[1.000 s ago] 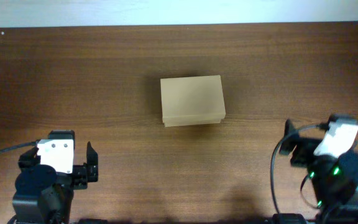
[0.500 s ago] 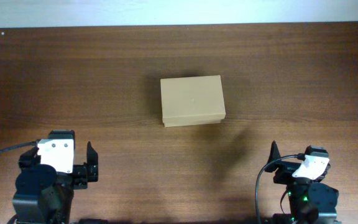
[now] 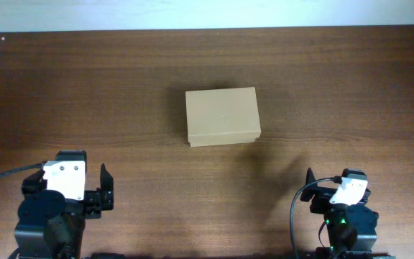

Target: Pack container

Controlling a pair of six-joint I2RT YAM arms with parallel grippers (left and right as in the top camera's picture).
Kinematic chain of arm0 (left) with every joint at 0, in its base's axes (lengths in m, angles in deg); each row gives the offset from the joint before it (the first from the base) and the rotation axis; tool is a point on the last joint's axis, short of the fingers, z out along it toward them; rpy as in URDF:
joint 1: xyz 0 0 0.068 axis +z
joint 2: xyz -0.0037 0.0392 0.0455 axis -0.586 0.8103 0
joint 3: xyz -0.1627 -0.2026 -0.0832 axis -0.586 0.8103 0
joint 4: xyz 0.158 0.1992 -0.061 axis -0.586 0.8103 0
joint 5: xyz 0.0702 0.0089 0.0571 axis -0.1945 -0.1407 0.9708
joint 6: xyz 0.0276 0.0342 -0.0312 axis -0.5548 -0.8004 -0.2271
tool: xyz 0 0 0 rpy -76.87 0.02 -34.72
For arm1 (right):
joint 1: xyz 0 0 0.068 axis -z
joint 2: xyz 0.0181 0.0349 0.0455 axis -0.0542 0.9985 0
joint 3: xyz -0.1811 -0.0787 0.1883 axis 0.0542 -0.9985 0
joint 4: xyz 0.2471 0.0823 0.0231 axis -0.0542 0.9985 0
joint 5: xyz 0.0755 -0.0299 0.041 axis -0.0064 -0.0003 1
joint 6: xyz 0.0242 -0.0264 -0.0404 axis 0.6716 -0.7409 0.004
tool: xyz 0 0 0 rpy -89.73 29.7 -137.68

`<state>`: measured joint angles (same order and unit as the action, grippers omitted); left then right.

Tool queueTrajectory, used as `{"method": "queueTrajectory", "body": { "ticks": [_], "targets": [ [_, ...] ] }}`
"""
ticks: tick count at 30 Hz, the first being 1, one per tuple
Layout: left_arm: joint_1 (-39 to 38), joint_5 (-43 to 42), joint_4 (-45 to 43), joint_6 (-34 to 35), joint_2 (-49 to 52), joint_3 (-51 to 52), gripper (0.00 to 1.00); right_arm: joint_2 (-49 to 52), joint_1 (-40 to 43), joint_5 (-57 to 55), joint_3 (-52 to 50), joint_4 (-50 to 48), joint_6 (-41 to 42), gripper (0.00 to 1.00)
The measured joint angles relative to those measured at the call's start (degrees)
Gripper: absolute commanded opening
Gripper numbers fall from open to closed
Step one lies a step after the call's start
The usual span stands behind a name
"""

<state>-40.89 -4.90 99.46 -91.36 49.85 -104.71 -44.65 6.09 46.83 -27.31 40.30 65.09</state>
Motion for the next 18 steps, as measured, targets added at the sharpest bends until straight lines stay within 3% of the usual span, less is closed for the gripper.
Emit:
{"method": "queueTrajectory", "body": {
  "ticks": [18],
  "targets": [
    [0.0, 0.0, 0.0, 0.0, 0.0, 0.0, 0.99, 0.0, 0.0, 0.0, -0.8, -0.2, 0.0, 0.99]
  ]
}}
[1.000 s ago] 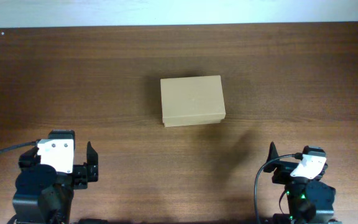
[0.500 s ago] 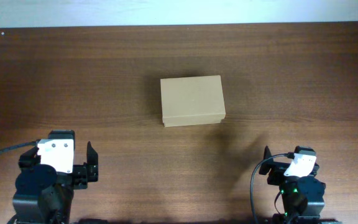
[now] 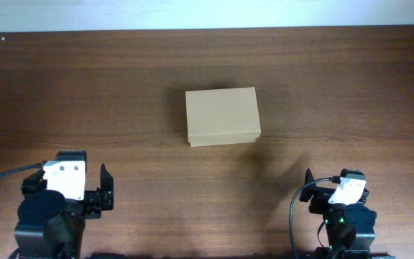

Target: Pack container

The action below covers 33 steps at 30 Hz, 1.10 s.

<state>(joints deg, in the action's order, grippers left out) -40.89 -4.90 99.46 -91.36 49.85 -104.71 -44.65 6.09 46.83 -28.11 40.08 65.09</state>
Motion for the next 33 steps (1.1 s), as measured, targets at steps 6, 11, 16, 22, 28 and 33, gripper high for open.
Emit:
{"method": "queueTrajectory", "body": {
  "ticks": [6, 11, 16, 22, 28, 33],
  "targets": [
    [0.0, 0.0, 0.0, 0.0, 0.0, 0.0, 0.99, 0.0, 0.0, 0.0, 0.0, 0.0, 0.0, 0.99],
    [1.4, 0.0, -0.2, 0.0, -0.5, 0.1, 0.99, 0.0, 0.0, 0.0, 0.0, 0.0, 0.0, 0.99],
    [4.9, 0.5, -13.6, -0.8, -4.6, 4.6, 0.99, 0.0, 0.0, 0.0, 0.0, 0.0, 0.0, 0.99],
    [6.2, 1.0, -40.7, -1.1, -13.9, 20.3, 0.99, 0.0, 0.0, 0.0, 0.0, 0.0, 0.0, 0.99],
    [6.2, 1.1, -55.6, -1.4, -21.6, 38.2, 0.99, 0.0, 0.0, 0.0, 0.0, 0.0, 0.0, 0.99],
    [6.2, 1.1, -59.9, -1.3, -24.6, 48.9, 0.99, 0.0, 0.0, 0.0, 0.0, 0.0, 0.0, 0.99]
  ]
}}
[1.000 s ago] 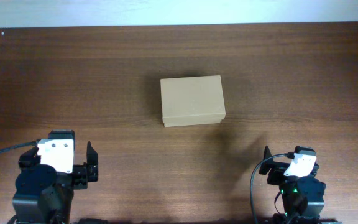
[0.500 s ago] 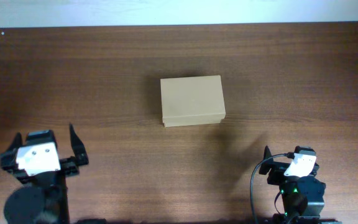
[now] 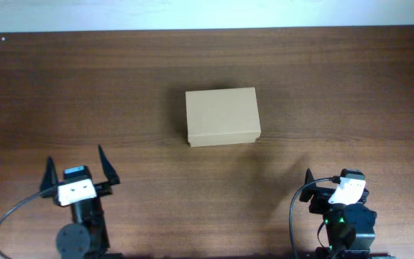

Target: Pack container

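Note:
A closed tan cardboard box [image 3: 221, 116] with its lid on lies flat at the middle of the brown wooden table [image 3: 121, 93]. My left gripper [image 3: 76, 165] sits near the front left edge, well short of the box. Its two dark fingers [image 3: 49, 171] are spread wide, point toward the far side and hold nothing. My right gripper [image 3: 312, 184] rests at the front right, folded over its base. Only one of its fingers shows, so its state is unclear. No loose items to pack are in view.
A pale wall strip [image 3: 207, 14] runs along the table's far edge. Black cables [image 3: 6, 216] loop beside both arm bases at the front edge.
My left arm has changed pose: its wrist now faces the far side with both fingers showing, spread apart. The box and the right arm have not moved.
At both earlier moments the two arms sat folded at the front edge and the closed box lay at the table's middle. Now the left wrist is turned forward with its fingers apart; everything else stands as before.

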Controlling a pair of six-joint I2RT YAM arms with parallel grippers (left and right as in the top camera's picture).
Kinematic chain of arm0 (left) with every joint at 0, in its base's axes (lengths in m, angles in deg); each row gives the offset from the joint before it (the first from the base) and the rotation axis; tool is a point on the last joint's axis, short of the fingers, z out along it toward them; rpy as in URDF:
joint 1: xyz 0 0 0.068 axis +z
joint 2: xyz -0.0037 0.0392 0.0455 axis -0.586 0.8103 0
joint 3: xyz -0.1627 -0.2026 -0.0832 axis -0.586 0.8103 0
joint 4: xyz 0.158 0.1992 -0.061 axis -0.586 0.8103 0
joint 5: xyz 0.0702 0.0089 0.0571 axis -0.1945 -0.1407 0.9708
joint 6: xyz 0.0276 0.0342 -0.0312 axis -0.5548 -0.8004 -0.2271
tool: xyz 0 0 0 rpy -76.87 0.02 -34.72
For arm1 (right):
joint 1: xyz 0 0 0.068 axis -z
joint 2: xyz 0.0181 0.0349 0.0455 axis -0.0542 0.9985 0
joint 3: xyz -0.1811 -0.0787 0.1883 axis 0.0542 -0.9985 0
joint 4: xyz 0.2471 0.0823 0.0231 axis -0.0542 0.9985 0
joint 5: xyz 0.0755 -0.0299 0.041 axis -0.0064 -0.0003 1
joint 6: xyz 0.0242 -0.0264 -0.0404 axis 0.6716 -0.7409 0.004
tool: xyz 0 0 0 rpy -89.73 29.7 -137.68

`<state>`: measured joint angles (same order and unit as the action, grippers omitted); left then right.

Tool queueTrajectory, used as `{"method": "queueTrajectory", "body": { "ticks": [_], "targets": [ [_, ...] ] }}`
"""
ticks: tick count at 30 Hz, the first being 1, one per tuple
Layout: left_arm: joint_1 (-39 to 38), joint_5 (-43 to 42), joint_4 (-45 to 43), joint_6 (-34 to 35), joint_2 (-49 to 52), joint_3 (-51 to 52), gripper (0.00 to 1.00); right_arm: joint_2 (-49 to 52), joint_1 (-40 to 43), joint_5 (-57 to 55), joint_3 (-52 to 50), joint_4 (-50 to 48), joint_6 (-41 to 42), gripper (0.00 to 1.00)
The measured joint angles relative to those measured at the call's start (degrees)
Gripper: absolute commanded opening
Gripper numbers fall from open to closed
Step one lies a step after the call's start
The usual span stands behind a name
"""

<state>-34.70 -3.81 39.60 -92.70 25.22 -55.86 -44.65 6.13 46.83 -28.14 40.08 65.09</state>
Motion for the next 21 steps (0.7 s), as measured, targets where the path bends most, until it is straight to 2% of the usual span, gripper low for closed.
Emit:
{"method": "queueTrajectory", "body": {
  "ticks": [8, 21],
  "targets": [
    [0.0, 0.0, -0.7, 0.0, -5.4, 7.9, 0.99, 0.0, 0.0, 0.0, 0.0, 0.0, 0.0, 0.99],
    [0.0, 0.0, 5.5, 0.0, -6.0, 8.8, 0.99, 0.0, 0.0, 0.0, 0.0, 0.0, 0.0, 0.99]
  ]
}}
